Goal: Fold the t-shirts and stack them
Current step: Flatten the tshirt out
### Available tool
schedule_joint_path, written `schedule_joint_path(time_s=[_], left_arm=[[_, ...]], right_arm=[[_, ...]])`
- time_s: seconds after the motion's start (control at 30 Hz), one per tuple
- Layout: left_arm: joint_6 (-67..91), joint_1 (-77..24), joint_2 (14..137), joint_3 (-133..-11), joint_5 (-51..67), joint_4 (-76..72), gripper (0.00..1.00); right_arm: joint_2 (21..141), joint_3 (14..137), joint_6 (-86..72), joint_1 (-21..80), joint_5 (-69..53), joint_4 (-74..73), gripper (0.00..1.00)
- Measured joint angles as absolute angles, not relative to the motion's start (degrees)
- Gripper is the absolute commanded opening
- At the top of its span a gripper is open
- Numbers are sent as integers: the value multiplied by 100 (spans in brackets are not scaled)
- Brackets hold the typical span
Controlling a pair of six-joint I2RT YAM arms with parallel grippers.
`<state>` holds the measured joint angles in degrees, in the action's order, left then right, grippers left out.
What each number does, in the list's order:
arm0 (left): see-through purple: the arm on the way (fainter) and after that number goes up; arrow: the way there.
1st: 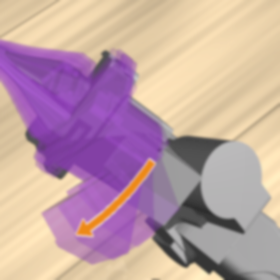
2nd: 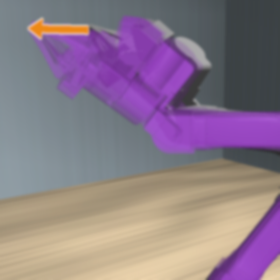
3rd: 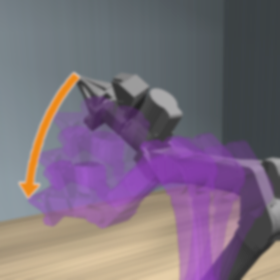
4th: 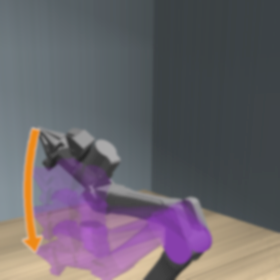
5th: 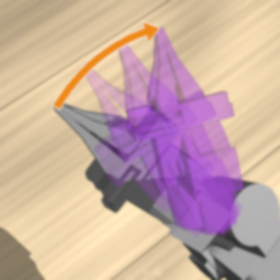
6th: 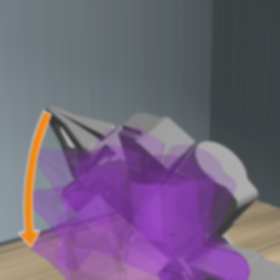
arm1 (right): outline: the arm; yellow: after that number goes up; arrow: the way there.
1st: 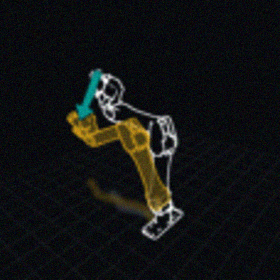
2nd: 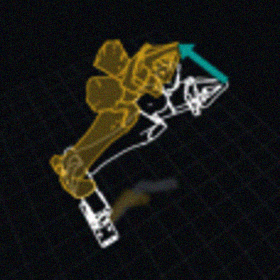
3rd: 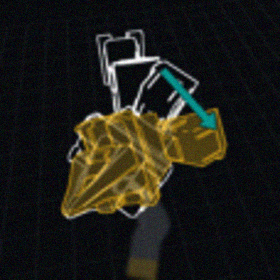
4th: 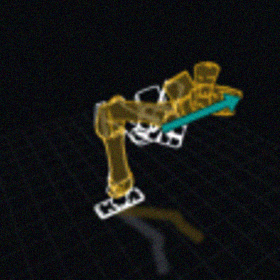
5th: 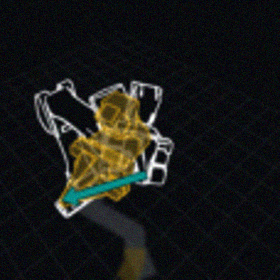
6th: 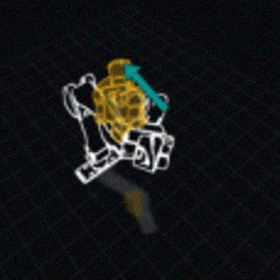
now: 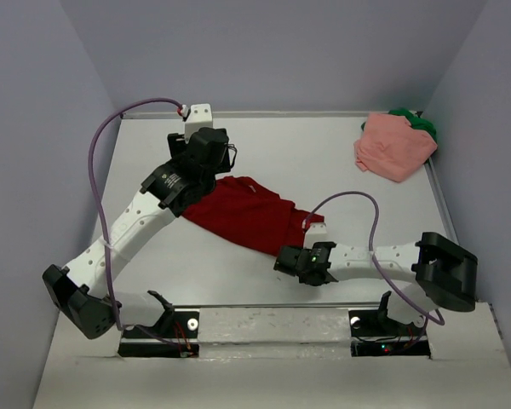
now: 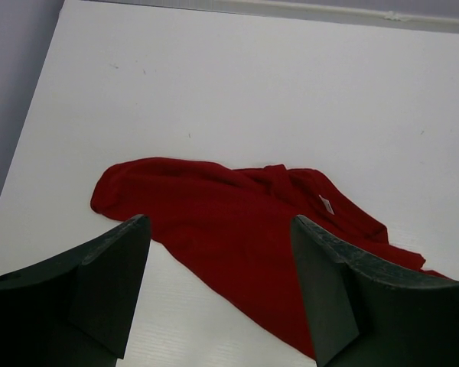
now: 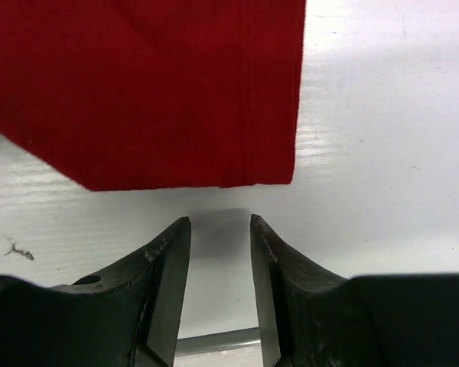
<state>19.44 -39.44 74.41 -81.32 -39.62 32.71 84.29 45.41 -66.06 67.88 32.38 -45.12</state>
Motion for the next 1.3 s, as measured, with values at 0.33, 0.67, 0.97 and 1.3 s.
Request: schedule_joint_path(time_s=[0.33,0.67,0.97,1.3], left_arm=[[1916,-3944,7059,-8103,-4005,3245,84],[1892,-3944,7054,-8103,-3997,3240,84],[1831,-3944,6869,-8119,-4014,3286,84],[1791,-3944,6493,-8305,-4073,3369,84]], right_arm=[[8259,4696,-6740,6639,3640,-4602,45],[8261,4737,-6217,6445,3538,-4198,46],[8337,4722,-5793,6088,3330,-3673,41],[9015,4856,-5454,5968,3258,-3389,0]])
